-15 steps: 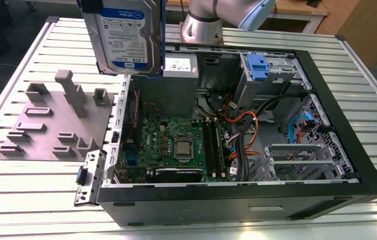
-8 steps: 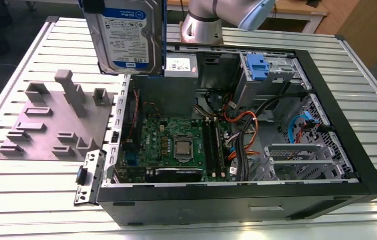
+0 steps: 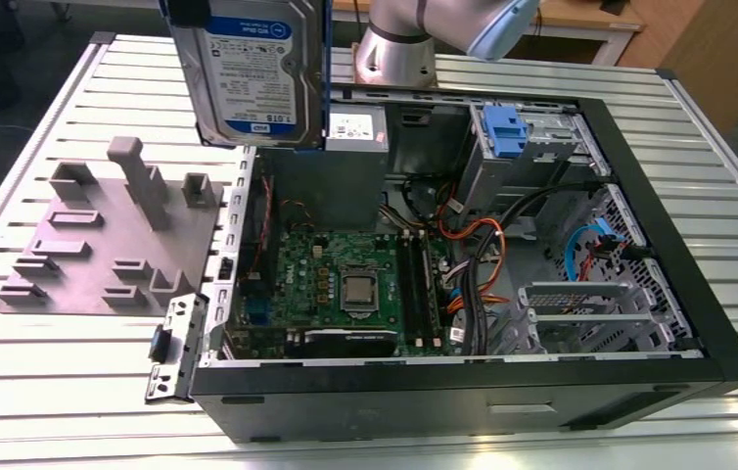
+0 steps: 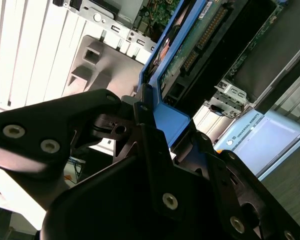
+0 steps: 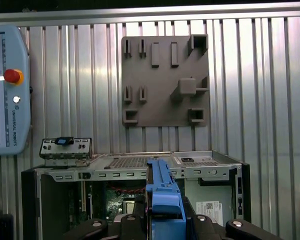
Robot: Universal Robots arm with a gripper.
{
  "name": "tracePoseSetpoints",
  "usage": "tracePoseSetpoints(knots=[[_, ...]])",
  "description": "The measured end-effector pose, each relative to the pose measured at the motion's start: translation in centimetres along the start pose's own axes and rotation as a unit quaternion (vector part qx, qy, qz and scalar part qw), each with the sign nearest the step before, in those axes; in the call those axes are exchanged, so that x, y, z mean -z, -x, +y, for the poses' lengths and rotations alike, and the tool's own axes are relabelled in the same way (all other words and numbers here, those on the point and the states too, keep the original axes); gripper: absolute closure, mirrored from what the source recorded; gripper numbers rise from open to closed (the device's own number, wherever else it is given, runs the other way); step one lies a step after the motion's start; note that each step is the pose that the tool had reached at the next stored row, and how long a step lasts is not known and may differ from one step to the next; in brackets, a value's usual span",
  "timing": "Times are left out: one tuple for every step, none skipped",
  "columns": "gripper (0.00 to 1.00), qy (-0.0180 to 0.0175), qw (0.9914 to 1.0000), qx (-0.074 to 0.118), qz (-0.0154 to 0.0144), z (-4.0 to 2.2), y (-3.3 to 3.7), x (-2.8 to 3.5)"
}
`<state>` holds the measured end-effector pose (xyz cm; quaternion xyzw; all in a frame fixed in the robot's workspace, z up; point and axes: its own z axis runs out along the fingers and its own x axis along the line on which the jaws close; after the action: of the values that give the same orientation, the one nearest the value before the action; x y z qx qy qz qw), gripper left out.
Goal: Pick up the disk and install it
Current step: 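Pick up the disk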
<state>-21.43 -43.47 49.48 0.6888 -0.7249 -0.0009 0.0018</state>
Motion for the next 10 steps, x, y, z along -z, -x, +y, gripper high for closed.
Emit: tracePoseSetpoints(knots=[[0.64, 0.0, 1.0, 0.0, 0.0, -0.05, 0.01, 0.0], [0.64, 0.0001, 1.0, 0.0, 0.0001, -0.12, 0.01, 0.0], [0.64, 0.0, 1.0, 0.0, 0.0, -0.21, 0.01, 0.0], [0.64, 0.0, 1.0, 0.0, 0.0001, -0.29, 0.02, 0.0], [0.64, 0.0, 1.0, 0.0, 0.0, -0.37, 0.02, -0.01], [0.64, 0.0, 1.0, 0.0, 0.0, -0.45, 0.03, -0.01], [0.64, 0.0, 1.0, 0.0, 0.0, -0.54, 0.03, -0.02], [0.64, 0.0, 1.0, 0.0, 0.0, -0.63, 0.03, -0.02], [0.64, 0.0, 1.0, 0.0, 0.0, -0.71, 0.04, -0.02], [0.64, 0.0, 1.0, 0.0, 0.0, -0.82, 0.04, -0.03]])
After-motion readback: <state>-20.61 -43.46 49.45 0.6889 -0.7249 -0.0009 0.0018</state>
